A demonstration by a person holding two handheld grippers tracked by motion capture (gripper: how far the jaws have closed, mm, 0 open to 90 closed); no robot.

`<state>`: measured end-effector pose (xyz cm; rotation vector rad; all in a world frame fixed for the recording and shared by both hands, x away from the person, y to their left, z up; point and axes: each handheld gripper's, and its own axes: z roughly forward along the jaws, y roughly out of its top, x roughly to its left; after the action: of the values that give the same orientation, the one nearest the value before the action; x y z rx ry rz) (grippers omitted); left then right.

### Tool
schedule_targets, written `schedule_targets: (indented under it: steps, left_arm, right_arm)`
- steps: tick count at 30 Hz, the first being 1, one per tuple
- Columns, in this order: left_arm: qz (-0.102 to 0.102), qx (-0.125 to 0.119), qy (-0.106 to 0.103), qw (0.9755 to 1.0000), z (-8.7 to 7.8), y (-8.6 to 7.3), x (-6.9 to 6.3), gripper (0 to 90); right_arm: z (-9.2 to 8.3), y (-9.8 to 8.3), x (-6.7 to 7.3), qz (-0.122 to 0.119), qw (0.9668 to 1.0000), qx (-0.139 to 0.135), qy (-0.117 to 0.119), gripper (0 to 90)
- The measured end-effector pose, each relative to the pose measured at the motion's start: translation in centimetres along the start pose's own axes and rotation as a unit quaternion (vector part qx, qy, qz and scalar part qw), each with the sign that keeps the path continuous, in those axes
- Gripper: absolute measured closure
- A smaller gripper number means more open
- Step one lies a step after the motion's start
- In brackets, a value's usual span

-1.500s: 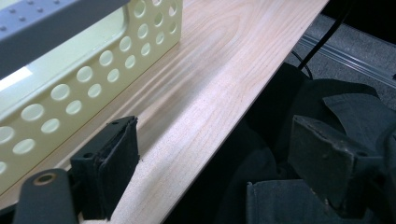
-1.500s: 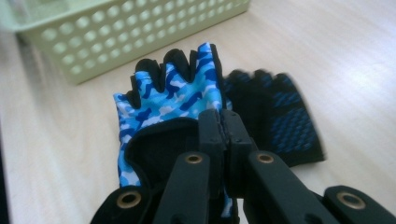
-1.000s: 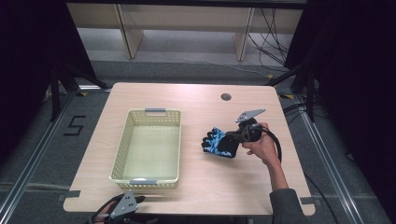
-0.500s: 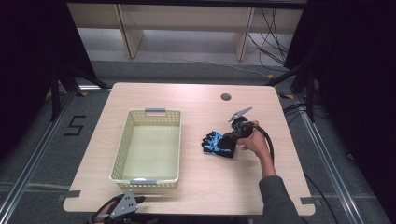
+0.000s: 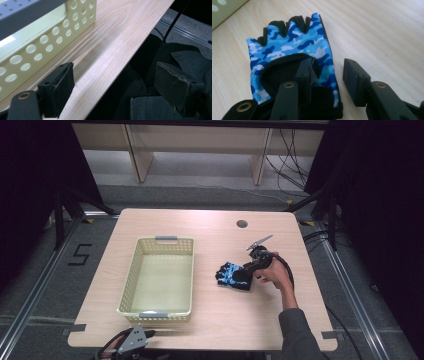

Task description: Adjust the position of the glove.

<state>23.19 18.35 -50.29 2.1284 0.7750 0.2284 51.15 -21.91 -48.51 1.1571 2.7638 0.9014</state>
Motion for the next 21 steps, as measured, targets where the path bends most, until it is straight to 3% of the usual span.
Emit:
schedule_targets:
  steps: [6, 7, 8, 11, 12, 14, 15, 16, 18, 19, 20, 21]
  left_arm:
    - [0.009, 0.009, 0.004, 0.9999, -0.1, 0.0, 0.1, 15.8]
    - [0.011, 0.007, 0.001, 0.9999, -0.1, 0.0, 0.1, 15.8]
    - [0.031, 0.014, 0.001, 0.9994, -0.2, 0.1, 0.3, 15.8]
    - [0.023, 0.009, -0.004, 0.9997, -0.2, 0.1, 0.2, 15.8]
    - [0.013, 0.006, 0.003, 0.9999, -0.1, 0.0, 0.0, 15.8]
    - [0.022, 0.004, 0.002, 0.9997, -0.1, 0.1, 0.2, 16.0]
    - [0.026, 0.013, 0.0, 0.9996, -0.3, 0.1, 0.3, 16.0]
    - [0.026, 0.013, 0.0, 0.9996, -0.3, 0.1, 0.3, 16.1]
    - [0.003, 0.001, 0.008, 1.0, 0.0, 0.0, 0.1, 16.1]
    - [-0.002, -0.002, -0.001, 1.0, -0.1, 0.0, 0.0, 16.1]
    - [0.013, 0.003, -0.001, 0.9999, -0.2, 0.1, 0.2, 16.1]
    - [-0.001, 0.002, -0.001, 1.0, -0.1, 0.0, 0.1, 16.1]
  right_arm:
    - [0.4, -0.1, 0.1, 0.005, 1.0, 0.006, 0.006, 65.3]
    - [0.5, -0.2, 0.2, 0.013, 0.9999, 0.005, 0.009, 66.1]
    - [0.4, -0.3, 0.3, 0.034, 0.9992, 0.011, 0.017, 67.9]
    - [0.7, -0.4, -0.1, 0.029, 0.9993, 0.001, 0.024, 69.8]
    - [0.5, -0.6, -0.1, 0.037, 0.999, -0.001, 0.027, 70.7]
    - [0.5, -0.6, 0.1, 0.044, 0.9986, 0.004, 0.03, 72.5]
    - [0.6, -0.6, 0.3, 0.052, 0.9977, 0.008, 0.043, 74.5]
    - [0.6, -0.6, 0.3, 0.052, 0.9977, 0.008, 0.043, 74.5]
    - [0.4, -0.9, 0.2, 0.054, 0.9978, -0.007, 0.038, 82.4]
    - [0.2, -1.0, 0.3, 0.055, 0.998, -0.008, 0.03, 83.0]
    - [0.0, -1.1, 0.4, 0.053, 0.9979, -0.01, 0.035, 83.3]
    - [0.0, -1.2, 0.6, 0.048, 0.9982, -0.016, 0.031, 83.5]
